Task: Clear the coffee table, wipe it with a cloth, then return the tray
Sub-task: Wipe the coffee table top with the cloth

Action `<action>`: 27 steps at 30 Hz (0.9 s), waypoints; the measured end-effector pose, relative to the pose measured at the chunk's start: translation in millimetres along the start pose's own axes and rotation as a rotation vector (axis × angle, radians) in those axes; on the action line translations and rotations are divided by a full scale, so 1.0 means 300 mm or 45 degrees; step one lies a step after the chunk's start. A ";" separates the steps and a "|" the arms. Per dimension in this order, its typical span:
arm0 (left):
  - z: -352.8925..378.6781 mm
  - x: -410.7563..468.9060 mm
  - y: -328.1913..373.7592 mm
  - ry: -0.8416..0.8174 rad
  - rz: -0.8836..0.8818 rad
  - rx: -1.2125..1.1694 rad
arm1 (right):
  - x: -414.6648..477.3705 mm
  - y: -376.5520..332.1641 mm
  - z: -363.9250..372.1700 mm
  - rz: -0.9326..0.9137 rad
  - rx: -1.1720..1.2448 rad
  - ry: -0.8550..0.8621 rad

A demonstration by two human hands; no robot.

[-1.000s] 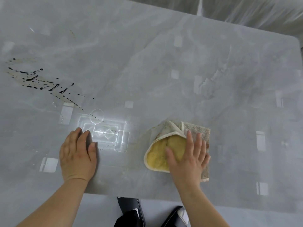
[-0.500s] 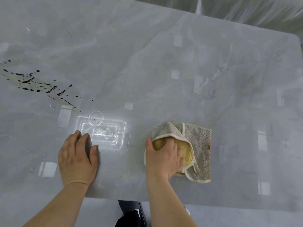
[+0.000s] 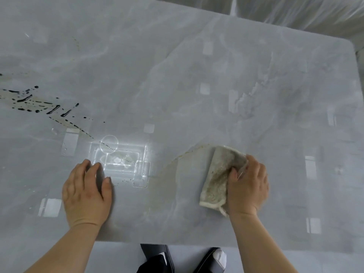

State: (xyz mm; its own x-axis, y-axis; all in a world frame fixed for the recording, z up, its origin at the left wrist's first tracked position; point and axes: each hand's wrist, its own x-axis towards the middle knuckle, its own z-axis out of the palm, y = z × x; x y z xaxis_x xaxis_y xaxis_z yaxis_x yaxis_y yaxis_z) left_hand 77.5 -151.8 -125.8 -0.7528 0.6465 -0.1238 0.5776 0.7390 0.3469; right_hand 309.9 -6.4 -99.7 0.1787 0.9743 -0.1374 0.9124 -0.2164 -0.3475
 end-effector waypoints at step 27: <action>-0.009 0.011 -0.010 -0.063 -0.029 -0.012 | -0.268 -0.288 0.194 -1.096 -0.287 -0.424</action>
State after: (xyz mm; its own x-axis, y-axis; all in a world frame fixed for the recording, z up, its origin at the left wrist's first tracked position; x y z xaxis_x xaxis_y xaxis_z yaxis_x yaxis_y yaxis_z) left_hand 72.5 -152.3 -124.7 -0.7489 0.6384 -0.1777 0.5574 0.7518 0.3523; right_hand 195.3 -69.6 -112.4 -0.6709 0.7176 -0.1870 0.7374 0.6191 -0.2700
